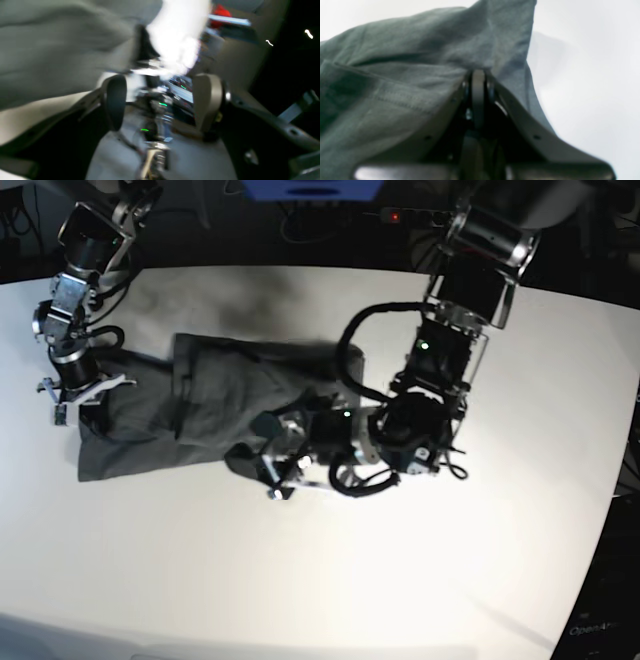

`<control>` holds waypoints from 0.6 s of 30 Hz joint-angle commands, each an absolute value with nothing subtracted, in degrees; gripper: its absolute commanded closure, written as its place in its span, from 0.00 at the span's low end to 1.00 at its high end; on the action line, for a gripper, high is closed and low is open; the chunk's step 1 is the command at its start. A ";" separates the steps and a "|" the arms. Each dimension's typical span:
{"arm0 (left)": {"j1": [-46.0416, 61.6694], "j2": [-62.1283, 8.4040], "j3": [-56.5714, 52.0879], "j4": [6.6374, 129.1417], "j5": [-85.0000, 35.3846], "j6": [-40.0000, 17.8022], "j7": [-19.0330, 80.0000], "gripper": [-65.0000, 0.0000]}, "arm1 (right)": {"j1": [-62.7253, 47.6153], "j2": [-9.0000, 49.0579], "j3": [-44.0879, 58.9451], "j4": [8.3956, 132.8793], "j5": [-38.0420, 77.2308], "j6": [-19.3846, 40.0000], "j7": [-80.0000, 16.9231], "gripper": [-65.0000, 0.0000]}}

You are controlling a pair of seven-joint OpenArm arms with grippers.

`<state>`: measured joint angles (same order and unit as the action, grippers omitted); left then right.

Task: Fold the T-shirt properly
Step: 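Press the folded end down and rotate the left gripper over it, then hold the strip with the left gripper and release the right gripper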

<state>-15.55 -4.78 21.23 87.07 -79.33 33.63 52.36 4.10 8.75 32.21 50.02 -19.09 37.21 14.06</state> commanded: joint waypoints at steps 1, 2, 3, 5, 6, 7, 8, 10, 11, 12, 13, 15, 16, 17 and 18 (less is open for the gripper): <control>-16.84 -5.32 21.41 87.16 -80.84 32.84 52.35 0.50 | 1.71 6.90 30.99 47.78 -29.93 40.00 -2.95 0.99; -16.75 -6.37 21.41 85.58 -80.84 32.75 52.35 0.58 | 1.80 6.90 30.99 47.78 -29.93 40.00 -2.24 0.99; -16.75 -7.08 21.41 84.18 -80.84 32.66 52.35 0.67 | 1.80 6.90 30.99 47.78 -29.93 40.00 -1.27 0.99; -16.75 -8.04 21.41 81.98 -80.84 31.96 52.35 0.80 | 1.63 6.90 30.99 47.78 -29.93 40.00 0.04 0.99; -16.75 -8.48 21.41 81.19 -80.84 30.55 52.35 0.84 | 1.63 6.90 30.99 47.78 -29.93 40.00 0.13 0.99; -16.75 -8.66 21.41 80.40 -80.84 28.79 52.35 0.86 | 1.63 6.81 30.99 47.78 -29.93 40.00 0.22 0.99; -16.75 -8.66 21.41 79.60 -80.84 27.47 52.35 0.87 | 1.71 6.81 30.99 47.78 -29.93 40.00 0.40 0.99; -16.75 -8.40 21.41 77.85 -80.75 26.24 52.26 0.87 | 1.80 6.81 30.99 47.78 -29.93 40.00 0.40 0.99; -16.75 -8.31 21.41 76.88 -80.66 25.89 52.26 0.87 | 1.89 6.90 30.99 47.78 -29.93 40.00 0.40 0.99; -16.75 -8.22 21.41 75.82 -80.04 25.89 52.26 0.87 | 1.89 6.90 30.99 47.78 -29.93 40.00 0.40 0.99; -16.75 -8.22 21.41 75.12 -78.90 25.89 52.26 0.87 | 1.89 6.99 30.99 47.78 -29.93 40.00 0.40 0.99; -16.75 -7.34 21.41 74.33 -75.82 25.89 52.26 0.87 | 1.89 7.16 30.99 47.78 -29.93 40.00 0.40 0.99; -16.75 -6.81 21.41 74.24 -74.33 25.89 52.26 0.87 | 1.80 7.69 31.08 47.78 -29.93 40.00 0.40 0.99; -16.75 -6.64 21.41 74.15 -72.92 25.89 52.26 0.87 | 1.80 7.87 31.08 47.78 -29.93 40.00 0.40 0.99; -16.75 -6.64 21.41 74.15 -72.13 25.89 52.26 0.87 | 1.80 7.87 31.08 47.78 -29.93 40.00 0.40 0.99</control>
<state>-15.27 -6.72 21.54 73.21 -71.53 26.52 51.88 4.10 9.17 32.10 50.02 -20.27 37.43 15.29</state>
